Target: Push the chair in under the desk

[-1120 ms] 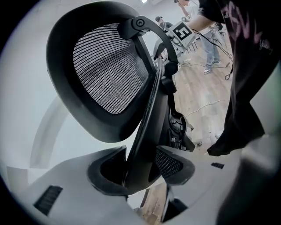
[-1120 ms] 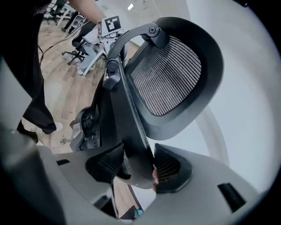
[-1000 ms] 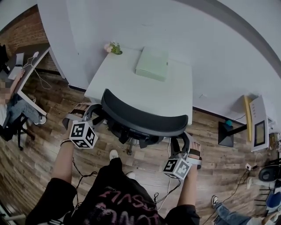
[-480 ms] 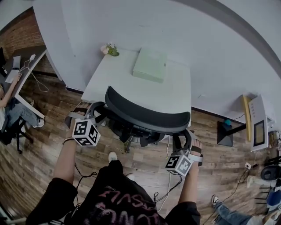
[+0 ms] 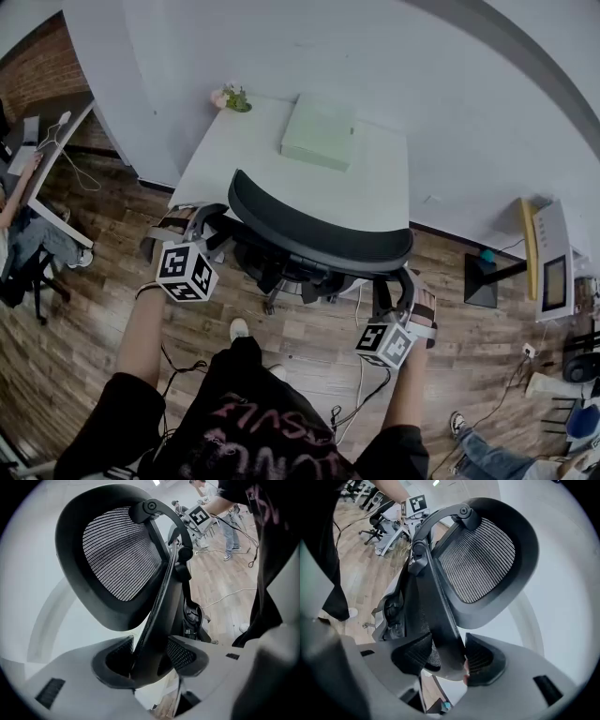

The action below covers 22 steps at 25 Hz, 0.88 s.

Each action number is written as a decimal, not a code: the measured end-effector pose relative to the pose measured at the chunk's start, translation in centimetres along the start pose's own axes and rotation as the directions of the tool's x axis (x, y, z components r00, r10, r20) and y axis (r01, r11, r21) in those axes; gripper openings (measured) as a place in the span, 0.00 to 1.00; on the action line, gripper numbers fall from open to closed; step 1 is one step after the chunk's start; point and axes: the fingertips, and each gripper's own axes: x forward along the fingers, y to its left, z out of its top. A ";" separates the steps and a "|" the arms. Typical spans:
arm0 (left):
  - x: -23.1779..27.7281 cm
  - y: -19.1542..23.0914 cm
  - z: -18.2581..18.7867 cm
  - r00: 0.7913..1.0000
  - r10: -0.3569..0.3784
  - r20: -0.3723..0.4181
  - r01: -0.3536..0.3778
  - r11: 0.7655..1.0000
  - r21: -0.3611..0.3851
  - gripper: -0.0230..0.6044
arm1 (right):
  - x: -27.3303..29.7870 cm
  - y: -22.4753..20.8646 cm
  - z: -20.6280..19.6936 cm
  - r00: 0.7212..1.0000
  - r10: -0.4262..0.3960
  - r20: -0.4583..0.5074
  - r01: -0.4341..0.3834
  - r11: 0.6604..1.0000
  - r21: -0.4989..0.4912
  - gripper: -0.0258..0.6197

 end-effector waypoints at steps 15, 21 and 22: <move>-0.1 -0.4 0.3 1.000 -0.005 0.009 0.006 0.999 -0.035 0.42 | 0.5 -0.1 -0.2 1.000 -0.013 0.003 0.013 1.000 0.021 0.40; -1.1 -0.5 0.9 0.999 0.021 0.030 -0.018 0.995 -0.097 0.43 | 0.0 -0.2 -0.4 1.000 -0.030 0.005 0.030 0.999 0.045 0.41; -1.4 -0.4 0.9 0.999 0.032 0.036 -0.028 0.994 -0.108 0.43 | -0.3 -0.3 -0.5 0.999 -0.034 0.006 0.034 0.998 0.058 0.40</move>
